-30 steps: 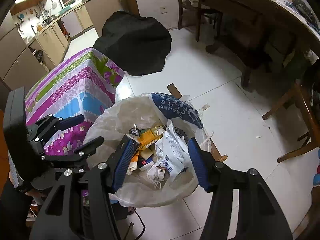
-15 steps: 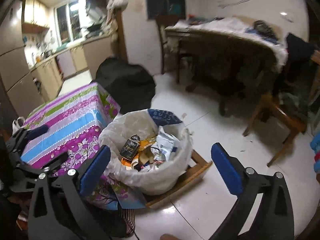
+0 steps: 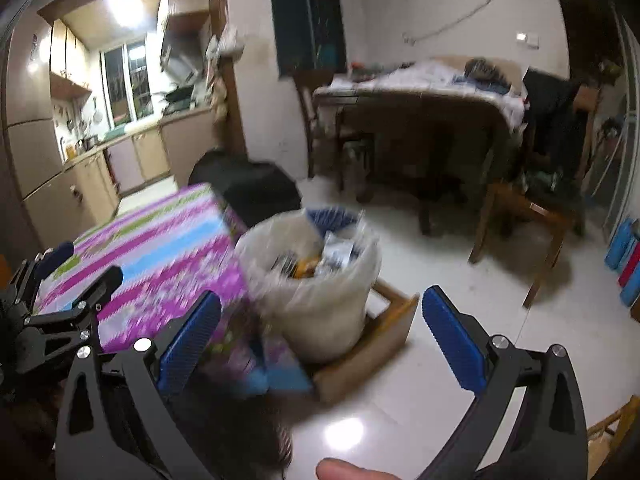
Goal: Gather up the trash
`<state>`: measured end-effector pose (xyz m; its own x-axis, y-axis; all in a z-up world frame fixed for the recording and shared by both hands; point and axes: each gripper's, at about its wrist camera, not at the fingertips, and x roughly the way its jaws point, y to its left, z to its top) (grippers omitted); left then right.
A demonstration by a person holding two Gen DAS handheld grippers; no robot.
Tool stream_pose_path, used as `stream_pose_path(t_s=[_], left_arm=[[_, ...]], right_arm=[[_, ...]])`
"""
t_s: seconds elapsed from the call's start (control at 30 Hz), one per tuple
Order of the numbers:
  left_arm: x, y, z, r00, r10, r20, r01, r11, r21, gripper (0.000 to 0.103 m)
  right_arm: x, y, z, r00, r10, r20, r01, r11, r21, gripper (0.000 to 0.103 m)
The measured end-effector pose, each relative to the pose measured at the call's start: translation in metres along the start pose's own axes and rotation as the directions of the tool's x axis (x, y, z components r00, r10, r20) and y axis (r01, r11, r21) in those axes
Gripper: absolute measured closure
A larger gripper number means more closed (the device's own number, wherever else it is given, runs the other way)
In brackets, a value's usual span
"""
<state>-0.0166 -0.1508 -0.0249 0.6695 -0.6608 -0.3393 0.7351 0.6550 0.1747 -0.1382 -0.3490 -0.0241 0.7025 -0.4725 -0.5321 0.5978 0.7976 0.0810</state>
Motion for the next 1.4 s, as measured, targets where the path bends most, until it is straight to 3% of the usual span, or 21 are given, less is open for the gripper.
stream_pose_path(t_s=[0.2,0.7,1.4], left_arm=[[-0.023,-0.002,-0.014,0.999,0.042,0.017,-0.042,0.999,-0.025,0.005],[-0.009,0.001,-0.018,0.996,0.077,-0.047,-0.08,0.994,-0.067,0.005],[0.007,-0.003,-0.023,0.994,0.06,-0.09,-0.065,0.996,-0.056,0.005]], right_arm=[[-0.007,0.013,-0.015,0.998,-0.039,0.044,0.044,0.993,-0.109,0.006],[-0.004,0.012,-0.023,0.991,-0.094,0.096,0.106,0.986,-0.13,0.006],[0.006,0.021,-0.026,0.997,-0.041,0.062,0.05,0.987,-0.152,0.006]])
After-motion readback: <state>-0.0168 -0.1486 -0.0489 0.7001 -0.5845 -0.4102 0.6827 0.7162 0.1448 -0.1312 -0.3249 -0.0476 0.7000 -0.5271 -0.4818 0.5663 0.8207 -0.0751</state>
